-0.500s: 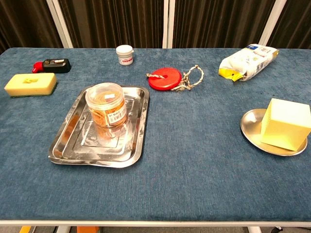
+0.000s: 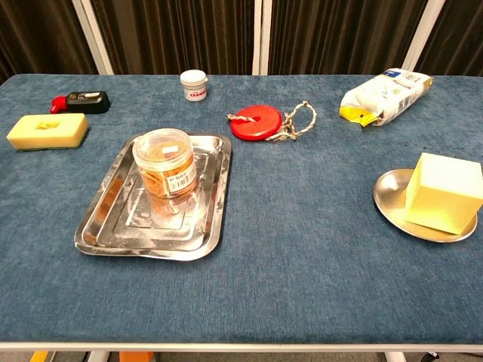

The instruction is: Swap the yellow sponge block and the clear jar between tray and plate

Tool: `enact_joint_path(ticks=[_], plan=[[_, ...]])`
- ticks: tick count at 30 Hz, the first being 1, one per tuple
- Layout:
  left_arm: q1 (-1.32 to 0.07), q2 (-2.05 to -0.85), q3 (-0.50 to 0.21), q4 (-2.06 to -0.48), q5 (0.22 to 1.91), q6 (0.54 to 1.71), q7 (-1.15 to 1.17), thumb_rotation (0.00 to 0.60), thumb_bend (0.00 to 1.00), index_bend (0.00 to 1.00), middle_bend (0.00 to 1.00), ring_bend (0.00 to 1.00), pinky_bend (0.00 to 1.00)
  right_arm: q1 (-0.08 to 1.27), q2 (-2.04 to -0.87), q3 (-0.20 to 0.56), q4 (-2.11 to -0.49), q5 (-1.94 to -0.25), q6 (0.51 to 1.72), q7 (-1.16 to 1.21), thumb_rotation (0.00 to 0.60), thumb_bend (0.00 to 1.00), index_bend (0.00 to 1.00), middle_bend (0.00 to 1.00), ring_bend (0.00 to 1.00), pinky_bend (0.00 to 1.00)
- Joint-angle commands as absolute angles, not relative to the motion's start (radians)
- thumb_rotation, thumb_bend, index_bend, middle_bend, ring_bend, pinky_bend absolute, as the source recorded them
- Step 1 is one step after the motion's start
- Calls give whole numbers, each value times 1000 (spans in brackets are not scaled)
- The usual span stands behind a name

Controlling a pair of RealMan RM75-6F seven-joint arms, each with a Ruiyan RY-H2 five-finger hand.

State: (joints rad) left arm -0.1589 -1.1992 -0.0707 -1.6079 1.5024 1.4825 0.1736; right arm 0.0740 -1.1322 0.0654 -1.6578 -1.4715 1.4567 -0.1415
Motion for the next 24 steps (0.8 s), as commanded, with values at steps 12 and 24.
enact_joint_path(ticks=[12,24], plan=[[-154,-1215,-59,-1571,1505,1478,140,600,5,146,131,69,200,203,-1228,78,-1711,-1422,1261,-271,600,10,0,0,0,0],[-147,-1213,-52,-1545,1504,1475,108,600,6,146,131,69,200,279,-1348,101,-1711,-1324,1186,-411,600,3,0,25,0,0]])
